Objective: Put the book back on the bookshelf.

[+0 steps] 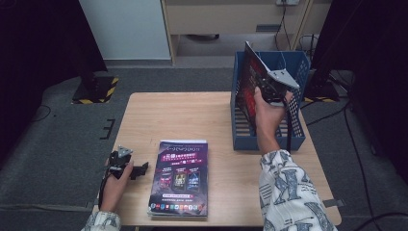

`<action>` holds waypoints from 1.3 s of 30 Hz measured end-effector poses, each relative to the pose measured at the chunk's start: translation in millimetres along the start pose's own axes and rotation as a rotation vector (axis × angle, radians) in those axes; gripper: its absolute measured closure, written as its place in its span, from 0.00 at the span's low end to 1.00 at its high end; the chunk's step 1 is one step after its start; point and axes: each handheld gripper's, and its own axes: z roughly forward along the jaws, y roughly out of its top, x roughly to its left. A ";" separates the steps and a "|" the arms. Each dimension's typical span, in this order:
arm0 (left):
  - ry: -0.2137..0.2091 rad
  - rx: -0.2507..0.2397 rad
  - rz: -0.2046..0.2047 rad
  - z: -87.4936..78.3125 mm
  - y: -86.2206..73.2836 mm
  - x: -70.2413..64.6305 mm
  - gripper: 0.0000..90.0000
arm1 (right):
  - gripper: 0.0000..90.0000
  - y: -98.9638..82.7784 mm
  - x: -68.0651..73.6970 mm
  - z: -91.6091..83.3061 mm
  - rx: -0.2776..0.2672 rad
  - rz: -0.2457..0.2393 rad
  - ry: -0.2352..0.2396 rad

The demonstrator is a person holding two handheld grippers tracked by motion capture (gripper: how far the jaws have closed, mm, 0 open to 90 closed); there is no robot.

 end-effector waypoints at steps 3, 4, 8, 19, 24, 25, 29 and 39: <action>0.000 0.000 0.000 0.0 0.0 0.0 0.00 | 0.96 -7.9 -0.5 2.0 0.010 -0.002 -0.004; 0.000 0.000 0.000 0.1 0.0 0.0 0.00 | 0.97 -10.2 -0.5 2.3 0.014 -0.003 -0.007; -0.001 0.001 0.001 0.1 0.1 -0.1 0.00 | 0.97 -16.9 -0.8 4.5 0.025 -0.003 0.000; -0.002 0.001 0.001 0.2 0.2 -0.2 0.00 | 0.96 -31.2 4.7 4.3 0.048 -0.010 0.029; -0.002 0.001 0.001 0.2 0.2 -0.2 0.00 | 0.96 -35.6 6.0 -1.1 0.063 -0.011 0.047; -0.002 0.001 0.001 0.2 0.2 -0.3 0.00 | 0.96 -36.7 6.1 -2.0 0.064 -0.010 0.049; -0.002 0.001 0.002 0.2 0.2 -0.4 0.00 | 0.96 -40.8 8.2 -5.6 0.066 -0.016 0.065; -0.003 -0.001 0.001 0.3 0.2 -0.8 0.00 | 0.92 -47.7 11.9 -10.2 0.074 -0.027 0.089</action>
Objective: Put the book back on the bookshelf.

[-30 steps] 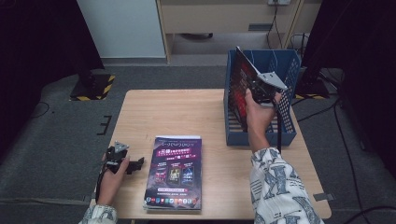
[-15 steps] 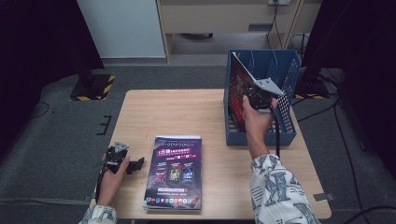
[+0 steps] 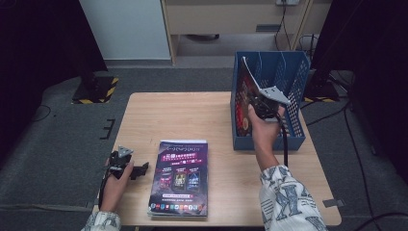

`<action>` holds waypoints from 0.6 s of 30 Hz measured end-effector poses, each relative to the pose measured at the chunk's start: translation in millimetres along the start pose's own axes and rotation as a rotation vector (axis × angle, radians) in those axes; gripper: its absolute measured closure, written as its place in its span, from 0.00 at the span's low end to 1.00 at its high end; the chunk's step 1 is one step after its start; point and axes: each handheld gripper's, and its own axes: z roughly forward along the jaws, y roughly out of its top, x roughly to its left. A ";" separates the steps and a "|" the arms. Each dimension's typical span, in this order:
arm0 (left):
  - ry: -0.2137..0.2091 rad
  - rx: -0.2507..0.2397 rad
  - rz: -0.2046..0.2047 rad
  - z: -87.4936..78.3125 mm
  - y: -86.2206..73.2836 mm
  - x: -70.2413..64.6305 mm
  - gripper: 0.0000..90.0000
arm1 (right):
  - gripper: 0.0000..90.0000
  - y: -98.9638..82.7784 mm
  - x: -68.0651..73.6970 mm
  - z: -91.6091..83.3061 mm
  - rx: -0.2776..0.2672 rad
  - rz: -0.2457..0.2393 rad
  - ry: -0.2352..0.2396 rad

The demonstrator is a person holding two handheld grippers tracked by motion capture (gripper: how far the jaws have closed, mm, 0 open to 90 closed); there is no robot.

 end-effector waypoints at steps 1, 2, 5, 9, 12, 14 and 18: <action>0.000 0.000 0.000 0.0 0.0 0.0 0.00 | 0.92 -0.1 0.2 -0.2 -0.001 -0.001 0.003; 0.000 0.000 0.000 0.0 0.0 0.0 0.00 | 0.91 0.0 0.2 -0.2 -0.003 0.003 0.007; 0.000 0.000 0.000 0.0 0.0 -0.1 0.00 | 0.87 1.3 0.7 -0.1 -0.009 0.011 0.014; -0.001 0.000 0.001 0.0 0.0 -0.1 0.00 | 0.91 5.6 -0.3 1.2 -0.008 0.006 0.016; -0.001 0.000 0.001 0.0 0.0 -0.2 0.00 | 0.96 7.6 -0.6 1.8 0.001 -0.001 0.018; -0.002 0.000 0.002 0.0 0.1 -0.2 0.00 | 0.97 8.9 -0.3 1.8 -0.001 -0.007 0.007; -0.003 0.000 0.003 0.1 0.1 -0.3 0.00 | 0.97 13.1 -0.2 1.6 -0.012 -0.022 -0.029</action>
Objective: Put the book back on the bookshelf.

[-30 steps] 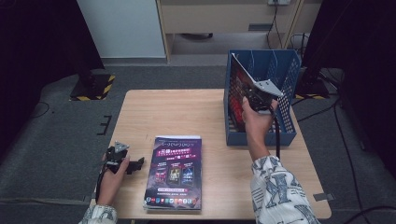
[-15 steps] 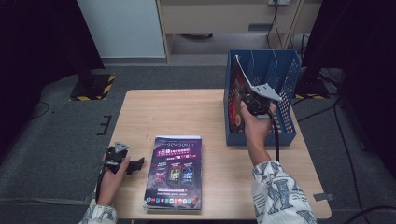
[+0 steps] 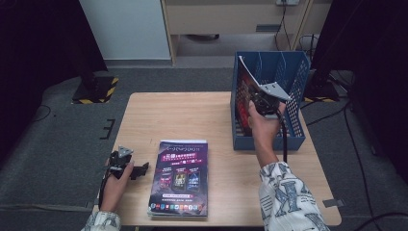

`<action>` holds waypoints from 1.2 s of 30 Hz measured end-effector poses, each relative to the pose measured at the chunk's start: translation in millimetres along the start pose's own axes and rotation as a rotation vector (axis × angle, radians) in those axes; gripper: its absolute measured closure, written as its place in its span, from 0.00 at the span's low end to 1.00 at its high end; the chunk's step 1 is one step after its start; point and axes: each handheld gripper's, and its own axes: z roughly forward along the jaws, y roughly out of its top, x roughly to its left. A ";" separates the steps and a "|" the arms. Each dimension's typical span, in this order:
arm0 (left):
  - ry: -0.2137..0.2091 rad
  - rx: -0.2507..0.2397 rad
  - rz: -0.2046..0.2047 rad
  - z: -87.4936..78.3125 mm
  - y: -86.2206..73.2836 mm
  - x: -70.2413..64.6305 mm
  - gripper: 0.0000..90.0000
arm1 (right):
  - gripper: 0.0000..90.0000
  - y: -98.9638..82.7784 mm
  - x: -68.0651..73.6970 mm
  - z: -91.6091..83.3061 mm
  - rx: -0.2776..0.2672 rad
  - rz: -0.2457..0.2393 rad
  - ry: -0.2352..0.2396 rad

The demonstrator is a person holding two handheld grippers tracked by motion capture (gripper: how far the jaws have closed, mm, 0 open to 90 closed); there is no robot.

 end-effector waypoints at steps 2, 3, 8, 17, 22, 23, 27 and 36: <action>0.000 0.000 0.000 0.0 0.0 0.0 0.00 | 0.97 2.0 -0.8 1.0 -0.005 -0.005 -0.019; 0.000 0.000 0.000 0.0 0.0 0.0 0.00 | 0.97 3.1 -1.5 1.5 -0.005 -0.003 -0.036; 0.000 0.000 0.000 0.0 0.0 -0.1 0.00 | 0.97 5.3 -6.2 9.4 -0.016 0.019 -0.079; -0.005 0.001 0.007 0.4 0.4 -0.4 0.00 | 0.97 1.1 7.8 25.1 -0.012 -0.017 -0.086; -0.005 0.000 0.006 0.4 0.5 -0.6 0.00 | 0.96 -2.7 24.8 26.6 -0.004 -0.062 -0.075; -0.005 0.000 0.005 0.4 0.4 -0.6 0.00 | 0.96 -2.7 26.5 26.9 -0.002 -0.064 -0.074; -0.005 0.000 0.006 0.4 0.4 -0.6 0.00 | 0.94 -3.2 27.4 27.3 -0.002 -0.063 -0.070; -0.005 0.000 0.006 0.4 0.5 -0.6 0.00 | 0.63 -2.7 28.2 22.9 -0.019 -0.034 -0.019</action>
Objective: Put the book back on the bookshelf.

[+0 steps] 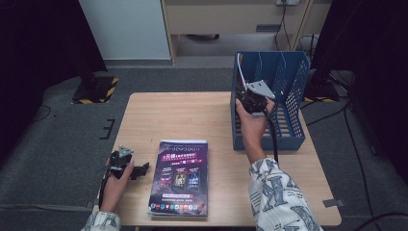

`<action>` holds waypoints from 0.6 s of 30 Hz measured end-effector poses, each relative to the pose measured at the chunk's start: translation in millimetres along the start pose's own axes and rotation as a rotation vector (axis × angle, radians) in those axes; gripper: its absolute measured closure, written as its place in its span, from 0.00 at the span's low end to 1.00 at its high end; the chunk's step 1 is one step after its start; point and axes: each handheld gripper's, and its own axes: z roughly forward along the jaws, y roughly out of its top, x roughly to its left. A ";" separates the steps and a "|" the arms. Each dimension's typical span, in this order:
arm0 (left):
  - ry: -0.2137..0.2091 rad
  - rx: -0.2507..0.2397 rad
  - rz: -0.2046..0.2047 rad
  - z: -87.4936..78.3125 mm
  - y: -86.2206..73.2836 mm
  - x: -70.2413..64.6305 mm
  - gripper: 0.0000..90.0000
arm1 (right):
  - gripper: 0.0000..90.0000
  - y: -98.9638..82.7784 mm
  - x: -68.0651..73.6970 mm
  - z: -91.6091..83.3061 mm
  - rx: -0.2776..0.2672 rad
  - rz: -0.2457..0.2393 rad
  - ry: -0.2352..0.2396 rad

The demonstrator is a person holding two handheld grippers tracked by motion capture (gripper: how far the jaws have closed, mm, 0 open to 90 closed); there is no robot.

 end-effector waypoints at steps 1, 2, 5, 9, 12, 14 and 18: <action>0.000 0.000 0.000 0.0 0.0 0.0 0.00 | 0.60 -0.2 -0.1 -1.5 0.002 0.000 0.005; 0.000 0.000 0.000 0.0 0.0 0.0 0.00 | 0.56 -0.7 -0.3 -2.8 0.001 0.009 0.015; 0.001 0.000 -0.001 -0.1 0.0 -0.1 0.00 | 0.44 -3.3 -0.1 -6.9 0.015 0.007 0.033; 0.002 0.000 -0.002 -0.1 -0.1 -0.3 0.00 | 0.31 -7.8 -3.3 -17.4 0.033 0.034 0.081; 0.000 0.001 -0.002 0.2 0.2 -0.3 0.00 | 0.26 -13.1 -6.9 -28.2 0.034 0.040 0.106; -0.001 0.003 -0.001 0.3 0.4 -0.2 0.00 | 0.21 -17.7 -9.1 -34.2 0.054 0.044 0.134; -0.001 0.002 -0.002 0.7 0.8 -0.4 0.00 | 0.15 -29.6 -11.3 -44.3 0.102 0.054 0.194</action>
